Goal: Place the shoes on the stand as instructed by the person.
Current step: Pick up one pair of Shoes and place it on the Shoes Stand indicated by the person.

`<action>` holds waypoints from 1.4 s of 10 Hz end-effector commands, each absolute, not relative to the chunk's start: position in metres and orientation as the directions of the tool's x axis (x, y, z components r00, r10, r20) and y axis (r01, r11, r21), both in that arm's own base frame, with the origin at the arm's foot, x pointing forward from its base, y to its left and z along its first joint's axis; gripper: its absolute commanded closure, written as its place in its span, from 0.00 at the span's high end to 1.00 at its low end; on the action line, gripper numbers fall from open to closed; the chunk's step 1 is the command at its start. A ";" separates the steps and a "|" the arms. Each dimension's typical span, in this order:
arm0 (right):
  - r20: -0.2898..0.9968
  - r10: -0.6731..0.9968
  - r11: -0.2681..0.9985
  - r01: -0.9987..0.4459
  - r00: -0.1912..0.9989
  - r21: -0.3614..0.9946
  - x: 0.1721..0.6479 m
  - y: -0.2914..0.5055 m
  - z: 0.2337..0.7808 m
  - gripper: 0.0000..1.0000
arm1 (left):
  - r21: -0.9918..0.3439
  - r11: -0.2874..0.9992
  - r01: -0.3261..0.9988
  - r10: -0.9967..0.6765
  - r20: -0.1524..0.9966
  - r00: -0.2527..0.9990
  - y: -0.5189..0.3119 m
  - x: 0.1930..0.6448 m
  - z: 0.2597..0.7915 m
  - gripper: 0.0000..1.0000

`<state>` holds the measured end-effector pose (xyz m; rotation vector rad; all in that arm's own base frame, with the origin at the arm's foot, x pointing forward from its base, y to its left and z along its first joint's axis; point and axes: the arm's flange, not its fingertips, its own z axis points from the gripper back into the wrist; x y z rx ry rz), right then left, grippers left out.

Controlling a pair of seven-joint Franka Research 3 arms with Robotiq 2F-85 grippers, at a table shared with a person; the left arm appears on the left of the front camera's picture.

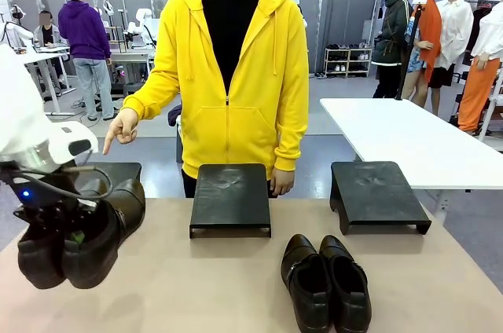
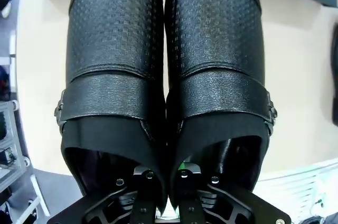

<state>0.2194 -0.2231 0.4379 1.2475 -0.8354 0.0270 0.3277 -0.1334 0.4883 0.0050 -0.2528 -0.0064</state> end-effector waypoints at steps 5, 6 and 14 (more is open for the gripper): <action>0.578 -0.415 0.354 -0.461 0.702 0.814 0.219 -0.224 0.440 1.00 | 0.006 1.000 0.006 -0.007 0.250 0.968 -0.133 0.328 0.488 0.00; 0.578 -0.415 0.354 -0.461 0.702 0.814 0.219 -0.224 0.440 1.00 | 0.012 1.000 0.003 -0.006 0.240 0.971 -0.129 0.329 0.482 0.08; 0.578 -0.415 0.354 -0.461 0.702 0.814 0.219 -0.224 0.440 1.00 | 0.041 0.999 0.010 -0.033 0.590 0.806 -0.049 0.412 0.497 0.08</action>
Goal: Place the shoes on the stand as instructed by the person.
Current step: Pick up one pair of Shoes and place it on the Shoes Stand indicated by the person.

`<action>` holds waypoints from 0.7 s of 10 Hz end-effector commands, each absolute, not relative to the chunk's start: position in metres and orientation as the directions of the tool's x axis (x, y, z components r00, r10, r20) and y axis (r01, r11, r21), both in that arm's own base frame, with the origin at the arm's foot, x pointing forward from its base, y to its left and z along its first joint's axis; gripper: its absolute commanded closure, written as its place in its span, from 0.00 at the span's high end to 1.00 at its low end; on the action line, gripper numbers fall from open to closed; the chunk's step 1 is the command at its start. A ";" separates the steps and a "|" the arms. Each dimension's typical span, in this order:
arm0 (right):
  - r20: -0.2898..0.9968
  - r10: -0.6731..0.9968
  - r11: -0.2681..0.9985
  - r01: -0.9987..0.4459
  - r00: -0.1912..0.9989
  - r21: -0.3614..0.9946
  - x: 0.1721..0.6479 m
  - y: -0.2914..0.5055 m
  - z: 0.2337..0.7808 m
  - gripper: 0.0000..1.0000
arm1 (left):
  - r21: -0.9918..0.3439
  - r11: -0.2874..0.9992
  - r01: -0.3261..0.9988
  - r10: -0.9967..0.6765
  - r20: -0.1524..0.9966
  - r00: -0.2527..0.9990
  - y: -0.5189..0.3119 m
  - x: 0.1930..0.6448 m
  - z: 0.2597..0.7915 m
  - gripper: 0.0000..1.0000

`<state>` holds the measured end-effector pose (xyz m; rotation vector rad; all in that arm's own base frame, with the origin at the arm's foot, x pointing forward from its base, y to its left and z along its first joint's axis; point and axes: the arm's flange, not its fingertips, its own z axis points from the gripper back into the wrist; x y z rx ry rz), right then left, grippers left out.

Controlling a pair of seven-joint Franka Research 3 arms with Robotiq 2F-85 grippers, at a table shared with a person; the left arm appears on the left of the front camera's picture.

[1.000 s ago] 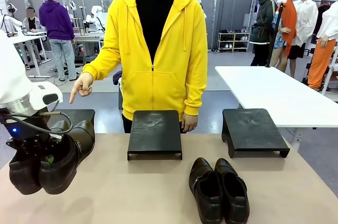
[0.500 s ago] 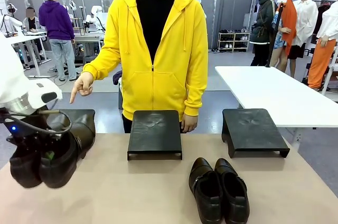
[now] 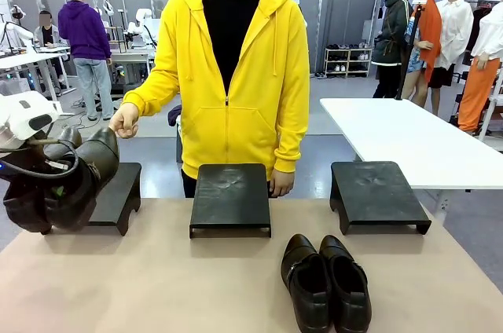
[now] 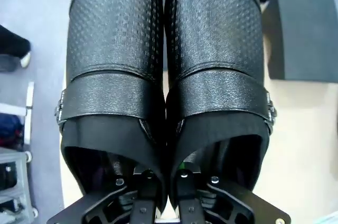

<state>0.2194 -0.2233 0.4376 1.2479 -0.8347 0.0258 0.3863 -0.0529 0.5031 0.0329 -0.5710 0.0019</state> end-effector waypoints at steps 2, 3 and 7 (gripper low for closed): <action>0.578 -0.415 0.354 -0.461 0.702 0.814 0.219 -0.224 0.440 1.00 | 0.067 0.997 0.039 -0.072 0.625 0.777 -0.031 0.452 0.485 0.08; 0.578 -0.415 0.354 -0.461 0.702 0.814 0.219 -0.224 0.440 1.00 | 0.078 0.996 0.042 -0.083 0.645 0.760 -0.024 0.466 0.481 0.08; 0.578 -0.415 0.354 -0.461 0.702 0.814 0.219 -0.224 0.440 1.00 | 0.090 0.992 0.093 -0.129 0.638 0.759 -0.013 0.511 0.464 0.08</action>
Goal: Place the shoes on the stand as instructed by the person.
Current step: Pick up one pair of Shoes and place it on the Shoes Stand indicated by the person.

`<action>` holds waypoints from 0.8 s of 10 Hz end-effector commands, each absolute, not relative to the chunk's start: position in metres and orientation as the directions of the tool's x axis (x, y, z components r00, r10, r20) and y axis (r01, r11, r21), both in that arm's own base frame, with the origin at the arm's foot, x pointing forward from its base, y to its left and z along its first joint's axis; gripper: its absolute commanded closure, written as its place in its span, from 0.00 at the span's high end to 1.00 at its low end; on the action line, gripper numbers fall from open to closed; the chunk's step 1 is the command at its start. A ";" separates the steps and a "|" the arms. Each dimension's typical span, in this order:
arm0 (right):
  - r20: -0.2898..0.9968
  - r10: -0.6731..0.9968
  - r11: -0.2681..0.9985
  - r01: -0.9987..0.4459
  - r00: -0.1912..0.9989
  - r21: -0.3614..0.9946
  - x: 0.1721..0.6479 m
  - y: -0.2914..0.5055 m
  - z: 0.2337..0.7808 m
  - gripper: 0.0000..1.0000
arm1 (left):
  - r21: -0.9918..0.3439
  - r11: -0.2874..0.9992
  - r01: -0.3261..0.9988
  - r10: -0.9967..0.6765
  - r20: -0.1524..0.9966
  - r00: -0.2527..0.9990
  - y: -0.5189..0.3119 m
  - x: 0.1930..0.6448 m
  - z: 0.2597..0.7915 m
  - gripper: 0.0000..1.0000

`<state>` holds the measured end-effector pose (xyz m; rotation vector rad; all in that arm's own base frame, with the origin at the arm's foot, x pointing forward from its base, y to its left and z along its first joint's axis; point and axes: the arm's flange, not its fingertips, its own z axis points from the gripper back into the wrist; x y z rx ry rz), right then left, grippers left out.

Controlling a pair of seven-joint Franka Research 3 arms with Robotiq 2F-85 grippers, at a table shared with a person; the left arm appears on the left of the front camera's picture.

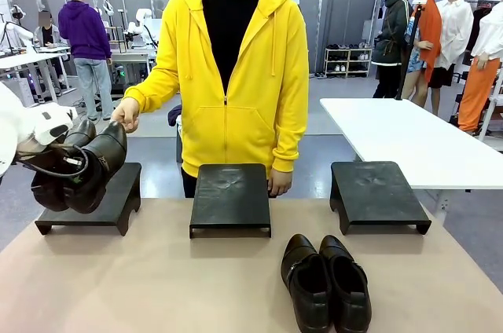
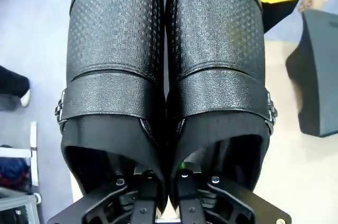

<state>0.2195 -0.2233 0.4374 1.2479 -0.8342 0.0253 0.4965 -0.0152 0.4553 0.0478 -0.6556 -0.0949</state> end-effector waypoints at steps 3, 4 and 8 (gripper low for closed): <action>0.578 -0.415 0.354 -0.461 0.702 0.814 0.219 -0.224 0.440 1.00 | 0.103 0.991 0.082 -0.128 0.603 0.787 -0.011 0.541 0.450 0.08; 0.578 -0.415 0.354 -0.461 0.702 0.814 0.219 -0.224 0.440 1.00 | 0.101 0.991 0.083 -0.127 0.597 0.792 -0.011 0.546 0.446 0.08; 0.578 -0.415 0.354 -0.461 0.702 0.814 0.219 -0.224 0.440 1.00 | 0.105 0.991 0.080 -0.126 0.581 0.804 -0.011 0.562 0.423 0.08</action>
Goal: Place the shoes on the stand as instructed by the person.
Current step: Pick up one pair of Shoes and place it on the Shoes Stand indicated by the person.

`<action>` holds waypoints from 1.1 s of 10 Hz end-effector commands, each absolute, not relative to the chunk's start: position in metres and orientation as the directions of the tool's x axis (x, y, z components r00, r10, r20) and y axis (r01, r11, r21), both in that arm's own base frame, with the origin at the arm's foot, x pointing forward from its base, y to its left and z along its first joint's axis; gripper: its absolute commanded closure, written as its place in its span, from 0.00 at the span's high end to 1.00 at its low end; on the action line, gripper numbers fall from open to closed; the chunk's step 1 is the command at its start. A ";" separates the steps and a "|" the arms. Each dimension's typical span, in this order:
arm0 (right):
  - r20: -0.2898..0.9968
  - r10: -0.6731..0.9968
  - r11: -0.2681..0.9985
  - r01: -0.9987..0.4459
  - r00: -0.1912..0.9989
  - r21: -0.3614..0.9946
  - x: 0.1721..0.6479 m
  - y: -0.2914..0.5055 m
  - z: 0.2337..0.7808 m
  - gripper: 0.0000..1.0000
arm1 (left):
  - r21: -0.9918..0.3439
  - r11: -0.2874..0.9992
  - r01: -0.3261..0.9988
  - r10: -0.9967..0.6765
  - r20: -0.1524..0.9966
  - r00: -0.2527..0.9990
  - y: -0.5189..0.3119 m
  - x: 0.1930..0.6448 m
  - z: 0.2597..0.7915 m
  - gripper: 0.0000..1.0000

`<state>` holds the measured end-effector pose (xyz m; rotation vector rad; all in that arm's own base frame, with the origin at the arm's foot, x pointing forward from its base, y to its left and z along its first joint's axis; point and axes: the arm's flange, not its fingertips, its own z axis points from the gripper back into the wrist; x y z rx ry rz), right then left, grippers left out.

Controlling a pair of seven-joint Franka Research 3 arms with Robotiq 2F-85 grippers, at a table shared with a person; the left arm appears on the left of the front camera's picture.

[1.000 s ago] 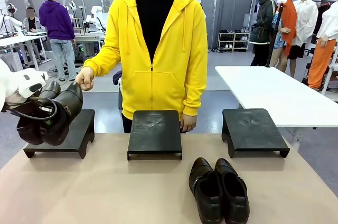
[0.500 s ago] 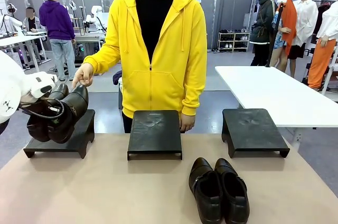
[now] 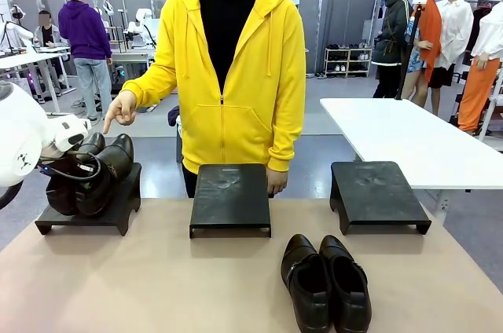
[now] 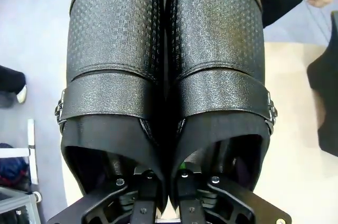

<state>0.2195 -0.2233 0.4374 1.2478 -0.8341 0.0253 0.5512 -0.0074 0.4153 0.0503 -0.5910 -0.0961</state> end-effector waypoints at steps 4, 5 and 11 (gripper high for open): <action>0.578 -0.415 0.354 -0.461 0.702 0.814 0.219 -0.224 0.440 1.00 | 0.115 0.992 0.045 -0.103 0.571 0.815 -0.006 0.571 0.406 0.08; 0.578 -0.415 0.354 -0.461 0.702 0.814 0.219 -0.224 0.440 1.00 | 0.117 0.992 0.041 -0.101 0.567 0.818 -0.006 0.572 0.403 0.08; 0.578 -0.415 0.354 -0.461 0.702 0.814 0.219 -0.224 0.440 1.00 | 0.108 0.994 0.023 -0.079 0.551 0.830 -0.005 0.573 0.410 1.00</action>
